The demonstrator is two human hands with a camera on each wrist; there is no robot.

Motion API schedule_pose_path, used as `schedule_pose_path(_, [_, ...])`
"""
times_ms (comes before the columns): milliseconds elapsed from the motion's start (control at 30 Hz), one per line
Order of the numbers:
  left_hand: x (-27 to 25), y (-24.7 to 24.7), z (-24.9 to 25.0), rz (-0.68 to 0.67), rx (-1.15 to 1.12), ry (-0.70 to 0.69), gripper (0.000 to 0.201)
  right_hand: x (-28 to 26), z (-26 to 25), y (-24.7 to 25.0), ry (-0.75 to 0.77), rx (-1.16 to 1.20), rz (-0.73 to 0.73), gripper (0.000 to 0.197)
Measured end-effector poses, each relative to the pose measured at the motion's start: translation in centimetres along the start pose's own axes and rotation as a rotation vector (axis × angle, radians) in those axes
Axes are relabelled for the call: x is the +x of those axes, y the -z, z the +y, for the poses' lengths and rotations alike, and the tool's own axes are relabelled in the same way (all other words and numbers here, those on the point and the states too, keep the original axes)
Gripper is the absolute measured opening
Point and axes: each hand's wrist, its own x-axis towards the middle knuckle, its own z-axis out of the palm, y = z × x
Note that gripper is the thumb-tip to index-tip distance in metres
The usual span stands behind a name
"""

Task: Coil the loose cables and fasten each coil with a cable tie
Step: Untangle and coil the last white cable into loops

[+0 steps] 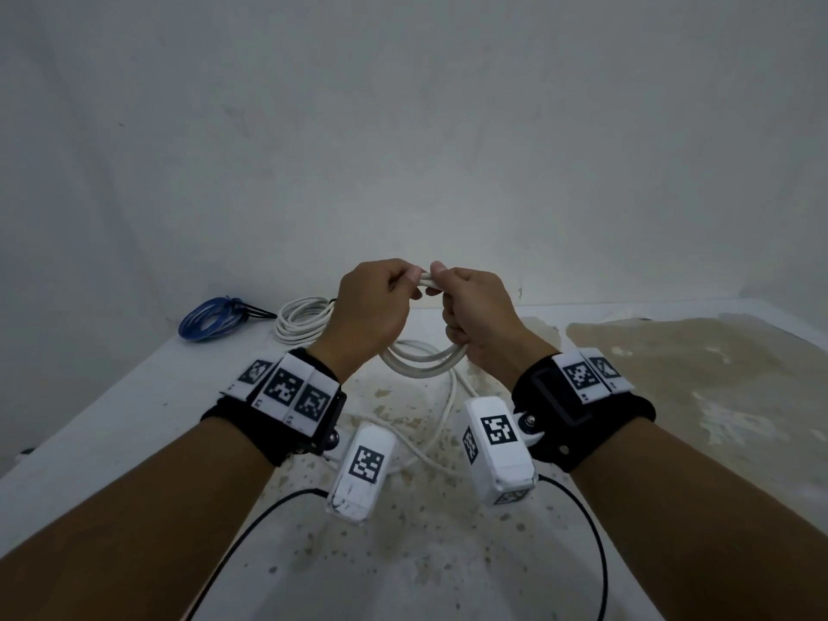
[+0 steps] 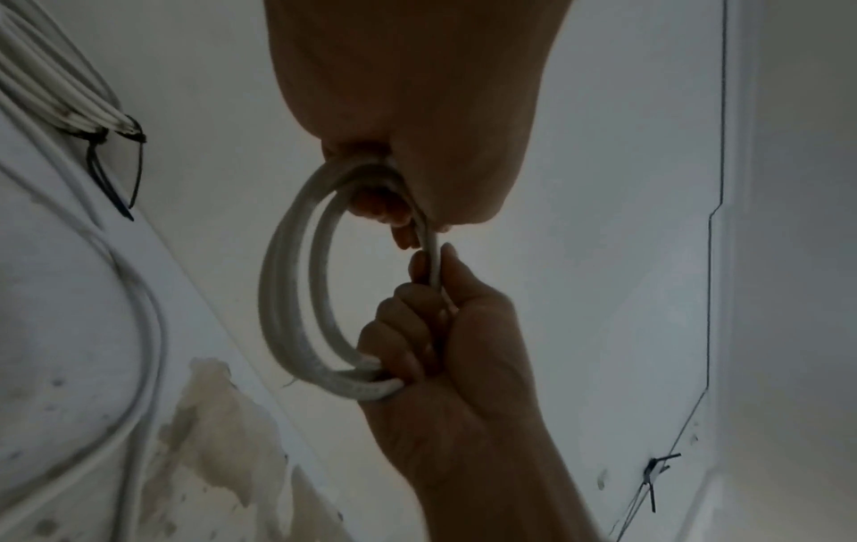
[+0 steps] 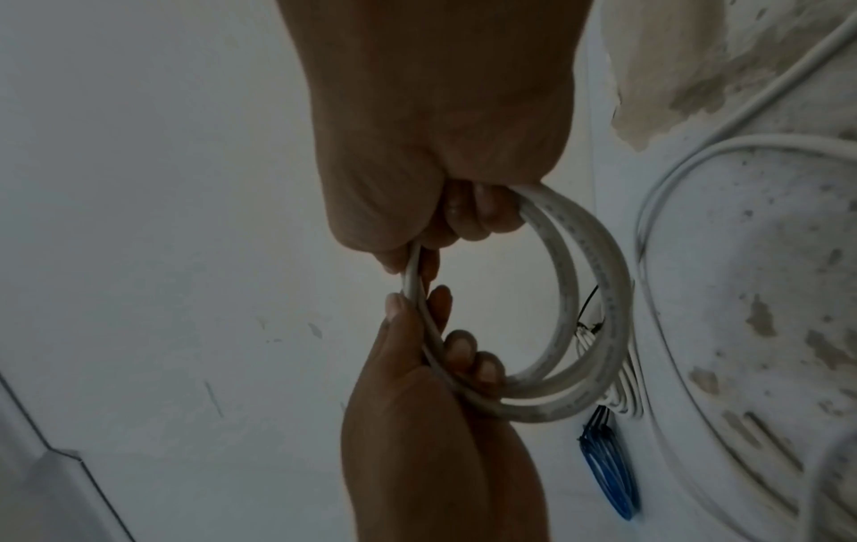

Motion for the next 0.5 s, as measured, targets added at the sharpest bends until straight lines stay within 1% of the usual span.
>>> schedule_pose_path(133, [0.8,0.2,1.1,-0.157,-0.195,0.203,0.02,-0.3,0.6,1.0,0.013,0.01,0.001,0.032])
schedule_pose_path(167, [0.9,0.1,1.4,-0.192,-0.219,0.23,0.019,-0.3,0.7,1.4,0.021,0.008,0.007,0.031])
schedule_pose_path(267, [1.1,-0.7,2.3,-0.252,-0.221,0.239,0.016,-0.8,1.0,2.6,0.04,-0.022,0.037,0.031])
schedule_pose_path(367, [1.0,-2.4,3.1,-0.261,-0.236,0.206,0.016,-1.7,1.1,4.6,0.039,-0.065,0.056,0.033])
schedule_pose_path(433, [0.6,-4.0,3.8,-0.275,-0.242,0.172,0.018,-2.6,0.8,6.5,-0.006,-0.075,0.051,0.043])
schedule_pose_path(500, [0.1,-6.0,4.8,-0.297,-0.251,0.158,0.017,-3.5,0.6,9.1,-0.071,-0.121,0.1,0.058])
